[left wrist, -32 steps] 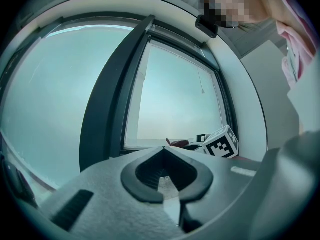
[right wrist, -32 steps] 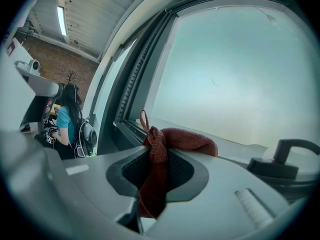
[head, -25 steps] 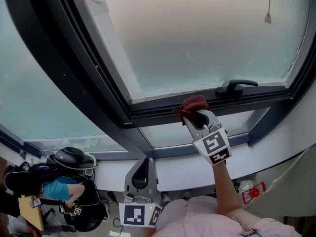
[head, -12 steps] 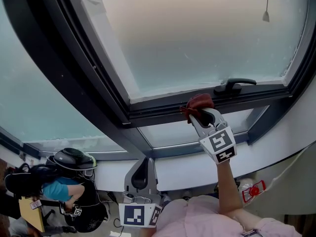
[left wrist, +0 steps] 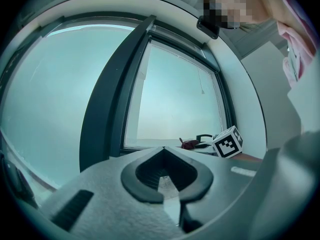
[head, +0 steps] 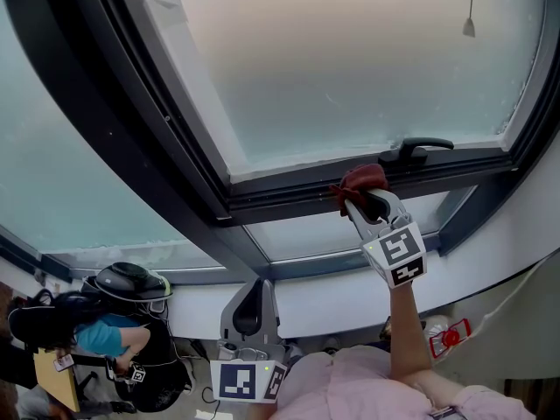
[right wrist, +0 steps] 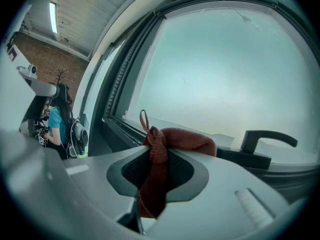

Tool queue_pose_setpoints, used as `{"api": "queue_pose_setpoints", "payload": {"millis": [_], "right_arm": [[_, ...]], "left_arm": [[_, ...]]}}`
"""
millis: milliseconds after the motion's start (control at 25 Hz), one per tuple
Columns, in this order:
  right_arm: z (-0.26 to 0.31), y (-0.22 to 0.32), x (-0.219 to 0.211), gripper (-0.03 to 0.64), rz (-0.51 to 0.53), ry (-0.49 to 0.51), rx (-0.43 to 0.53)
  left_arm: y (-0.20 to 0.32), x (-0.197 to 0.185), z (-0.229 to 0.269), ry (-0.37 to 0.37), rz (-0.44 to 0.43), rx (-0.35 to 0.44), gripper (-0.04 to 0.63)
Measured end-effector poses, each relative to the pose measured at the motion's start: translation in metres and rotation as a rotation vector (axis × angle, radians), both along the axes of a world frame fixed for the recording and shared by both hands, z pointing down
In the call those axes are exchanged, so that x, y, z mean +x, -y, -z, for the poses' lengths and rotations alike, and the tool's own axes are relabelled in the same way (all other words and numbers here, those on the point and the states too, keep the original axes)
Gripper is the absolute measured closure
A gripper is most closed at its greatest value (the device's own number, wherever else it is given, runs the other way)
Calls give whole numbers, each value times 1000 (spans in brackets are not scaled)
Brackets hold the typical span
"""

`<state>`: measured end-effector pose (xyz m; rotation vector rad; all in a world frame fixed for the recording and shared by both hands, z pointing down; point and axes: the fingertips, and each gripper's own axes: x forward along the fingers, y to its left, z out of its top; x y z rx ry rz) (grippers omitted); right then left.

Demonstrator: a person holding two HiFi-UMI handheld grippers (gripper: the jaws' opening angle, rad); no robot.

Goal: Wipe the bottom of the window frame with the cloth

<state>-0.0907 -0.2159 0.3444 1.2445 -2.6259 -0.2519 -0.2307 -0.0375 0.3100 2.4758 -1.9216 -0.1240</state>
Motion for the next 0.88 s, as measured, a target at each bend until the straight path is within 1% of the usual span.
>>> {"api": "queue_pose_setpoints", "payload": {"millis": [880], "right_arm": [[-2, 6, 34, 535, -60, 7, -10]], "left_arm": [[1, 5, 2, 3, -12, 7, 601]]}}
